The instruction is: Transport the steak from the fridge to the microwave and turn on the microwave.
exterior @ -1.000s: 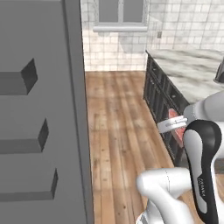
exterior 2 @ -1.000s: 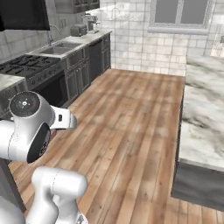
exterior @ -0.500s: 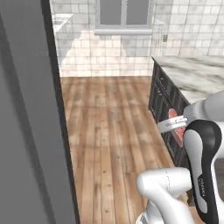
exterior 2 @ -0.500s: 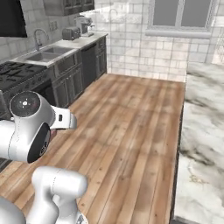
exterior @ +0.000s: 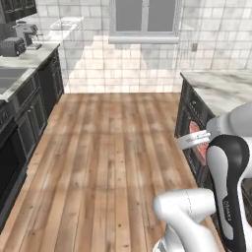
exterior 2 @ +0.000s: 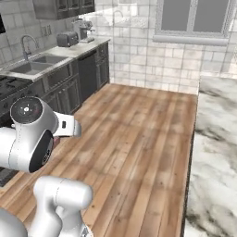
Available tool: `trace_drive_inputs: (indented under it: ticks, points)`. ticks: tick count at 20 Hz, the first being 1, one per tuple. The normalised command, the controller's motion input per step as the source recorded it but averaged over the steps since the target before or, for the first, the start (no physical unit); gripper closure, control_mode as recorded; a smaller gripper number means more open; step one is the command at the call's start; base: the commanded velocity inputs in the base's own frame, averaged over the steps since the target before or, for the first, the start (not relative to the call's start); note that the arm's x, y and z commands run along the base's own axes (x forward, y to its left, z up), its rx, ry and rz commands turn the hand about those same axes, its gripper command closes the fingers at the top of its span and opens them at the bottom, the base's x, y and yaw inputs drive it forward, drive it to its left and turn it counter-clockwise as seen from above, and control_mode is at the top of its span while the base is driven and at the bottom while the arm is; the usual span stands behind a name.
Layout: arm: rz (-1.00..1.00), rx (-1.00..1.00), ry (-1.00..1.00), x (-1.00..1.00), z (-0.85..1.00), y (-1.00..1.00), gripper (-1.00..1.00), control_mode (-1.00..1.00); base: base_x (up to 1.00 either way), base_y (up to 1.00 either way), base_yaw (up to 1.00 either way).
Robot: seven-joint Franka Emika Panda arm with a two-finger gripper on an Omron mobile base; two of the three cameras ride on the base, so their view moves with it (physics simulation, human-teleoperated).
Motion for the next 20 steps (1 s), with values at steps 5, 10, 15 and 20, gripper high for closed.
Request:
trace_drive_inputs:
  ticks: [5, 10, 15, 20]
  points:
    - [0.00, 0.00, 0.00, 0.00, 0.00, 0.00, 1.00, 1.00, 0.94, -0.17, 0.10]
    - [0.00, 0.00, 0.00, 0.00, 0.00, 0.00, 1.00, 1.00, 0.88, -0.06, 0.30]
    - [0.00, 0.00, 0.00, 0.00, 0.00, 0.00, 1.00, 1.00, 0.78, -0.06, 0.45]
    - [0.00, 0.00, 0.00, 0.00, 0.00, 0.00, 1.00, 1.00, 0.73, -0.05, 0.52]
